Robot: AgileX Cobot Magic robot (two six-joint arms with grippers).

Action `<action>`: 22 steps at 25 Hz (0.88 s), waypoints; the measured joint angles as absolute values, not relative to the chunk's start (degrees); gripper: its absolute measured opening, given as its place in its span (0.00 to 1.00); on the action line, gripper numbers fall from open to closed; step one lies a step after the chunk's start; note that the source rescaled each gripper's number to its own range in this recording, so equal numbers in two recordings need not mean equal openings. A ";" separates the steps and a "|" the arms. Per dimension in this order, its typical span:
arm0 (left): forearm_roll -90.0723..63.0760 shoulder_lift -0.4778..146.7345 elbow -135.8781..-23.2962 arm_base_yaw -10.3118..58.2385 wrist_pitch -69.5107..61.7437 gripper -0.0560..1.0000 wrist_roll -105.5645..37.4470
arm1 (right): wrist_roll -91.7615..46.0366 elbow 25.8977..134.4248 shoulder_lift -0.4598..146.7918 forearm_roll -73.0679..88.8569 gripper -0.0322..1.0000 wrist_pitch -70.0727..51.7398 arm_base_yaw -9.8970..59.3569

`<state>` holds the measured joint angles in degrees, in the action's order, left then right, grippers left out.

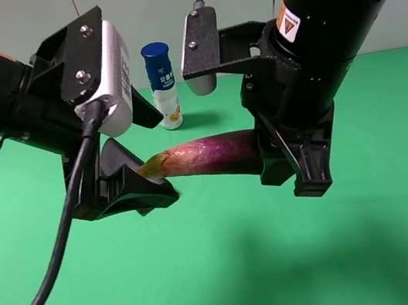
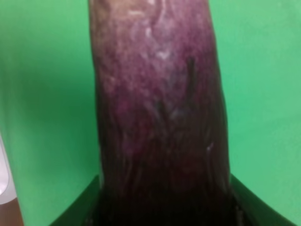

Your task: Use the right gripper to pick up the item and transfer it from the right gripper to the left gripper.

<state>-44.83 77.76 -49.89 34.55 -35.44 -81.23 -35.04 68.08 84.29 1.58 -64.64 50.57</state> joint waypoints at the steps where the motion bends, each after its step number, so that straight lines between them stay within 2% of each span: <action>1: -45.25 77.76 -49.89 34.55 -35.51 0.95 -81.60 | -35.04 68.08 84.29 1.64 0.04 -64.43 50.57; 15: -47.39 77.76 -49.89 34.55 -39.67 0.95 -86.97 | -35.04 68.08 84.29 3.50 0.04 -63.21 50.57; 22: -54.12 77.76 -49.89 34.55 -40.74 0.88 -93.30 | -36.02 68.08 84.29 3.63 0.04 -62.32 50.57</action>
